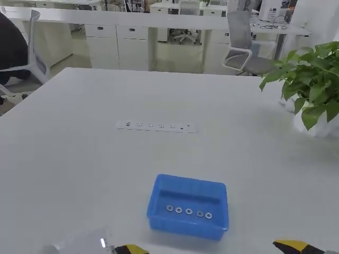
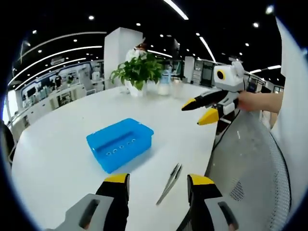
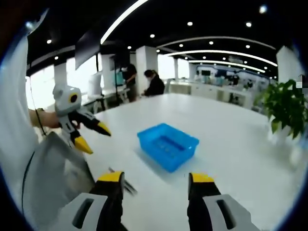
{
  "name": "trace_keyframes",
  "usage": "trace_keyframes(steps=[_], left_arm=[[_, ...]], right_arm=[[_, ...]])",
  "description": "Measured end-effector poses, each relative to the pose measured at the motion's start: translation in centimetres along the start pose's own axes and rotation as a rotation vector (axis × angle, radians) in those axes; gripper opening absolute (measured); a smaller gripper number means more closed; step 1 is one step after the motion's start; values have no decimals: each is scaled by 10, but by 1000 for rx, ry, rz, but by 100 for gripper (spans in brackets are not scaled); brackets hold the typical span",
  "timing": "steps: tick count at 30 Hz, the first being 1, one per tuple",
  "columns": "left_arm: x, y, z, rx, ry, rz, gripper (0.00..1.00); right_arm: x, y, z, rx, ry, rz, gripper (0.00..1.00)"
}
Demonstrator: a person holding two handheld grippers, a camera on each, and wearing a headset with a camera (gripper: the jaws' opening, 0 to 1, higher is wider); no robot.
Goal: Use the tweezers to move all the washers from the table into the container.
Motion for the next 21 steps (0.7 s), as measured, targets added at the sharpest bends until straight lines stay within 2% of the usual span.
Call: trace_keyframes(steps=[3, 5, 9, 11, 14, 15, 18, 21], left_arm=[[10, -5, 1, 50, -17, -78, 60], [15, -7, 2, 85, -60, -122, 69], [21, -9, 6, 126, -70, -157, 83], [22, -10, 10, 152, -99, -175, 88], [26, -14, 16, 190, -143, -227, 97], [26, -16, 19, 211, -164, -247, 98], [30, -19, 22, 223, -176, -298, 99], [35, -20, 23, 226, -190, -343, 99]], right_arm=[[10, -9, -7, -44, 16, -52, 61], [16, -14, -12, -79, 13, -89, 69], [22, -23, -19, -146, 0, -140, 84], [25, -26, -22, -177, 8, -162, 89], [31, -28, -23, -206, -1, -203, 96], [34, -29, -22, -213, -9, -220, 99], [40, -33, -24, -248, -32, -254, 99], [43, -34, -25, -242, -35, -277, 99]])
Point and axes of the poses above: the centre of the closed fingertips' face, and the gripper's own axes: y roughly forward along the fingers, z roughly to its left, x roughly out of its top, the point moved 2 cm from there along -y, roughly backward along the fingers
